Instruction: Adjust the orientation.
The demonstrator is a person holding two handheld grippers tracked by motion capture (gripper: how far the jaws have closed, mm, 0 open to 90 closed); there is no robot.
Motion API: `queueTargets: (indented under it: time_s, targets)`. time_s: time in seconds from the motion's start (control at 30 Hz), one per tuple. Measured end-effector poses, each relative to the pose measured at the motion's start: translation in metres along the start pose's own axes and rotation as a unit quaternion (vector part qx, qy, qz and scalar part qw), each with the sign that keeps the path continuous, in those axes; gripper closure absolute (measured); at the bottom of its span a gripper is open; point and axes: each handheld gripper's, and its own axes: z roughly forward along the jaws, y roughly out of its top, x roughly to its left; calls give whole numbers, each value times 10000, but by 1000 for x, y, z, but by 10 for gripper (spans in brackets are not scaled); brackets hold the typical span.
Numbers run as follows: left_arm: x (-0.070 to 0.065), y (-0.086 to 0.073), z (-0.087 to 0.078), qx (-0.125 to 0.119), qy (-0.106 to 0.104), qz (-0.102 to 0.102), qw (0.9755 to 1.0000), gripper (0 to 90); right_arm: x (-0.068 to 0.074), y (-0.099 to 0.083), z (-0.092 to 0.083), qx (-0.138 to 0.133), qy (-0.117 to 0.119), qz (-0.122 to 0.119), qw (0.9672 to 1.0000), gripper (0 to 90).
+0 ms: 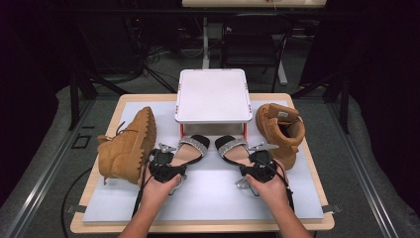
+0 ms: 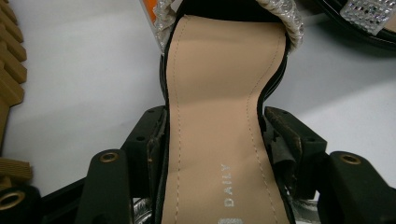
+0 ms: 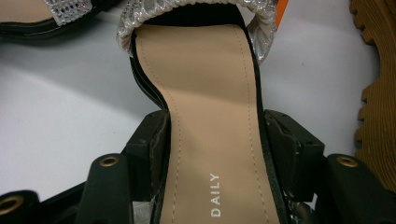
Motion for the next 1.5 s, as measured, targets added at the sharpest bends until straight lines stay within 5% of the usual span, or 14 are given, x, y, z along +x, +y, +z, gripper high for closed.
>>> queueTargets:
  time_s: [1.0, 1.37, 1.5]
  targets:
    - [-4, 2, 15, -70, 11, -102, 9999, 417, 6, 5, 18, 18, -108, 148, 9998, 410]
    - [-3, 8, 9, -78, -19, -38, 10000, 408, 9, 9, 9, -288, -141, 41, 9995, 410]
    - [-1, 12, -1, -348, -49, 17, 9994, 418, 11, 13, -2, -473, -162, -61, 9987, 418]
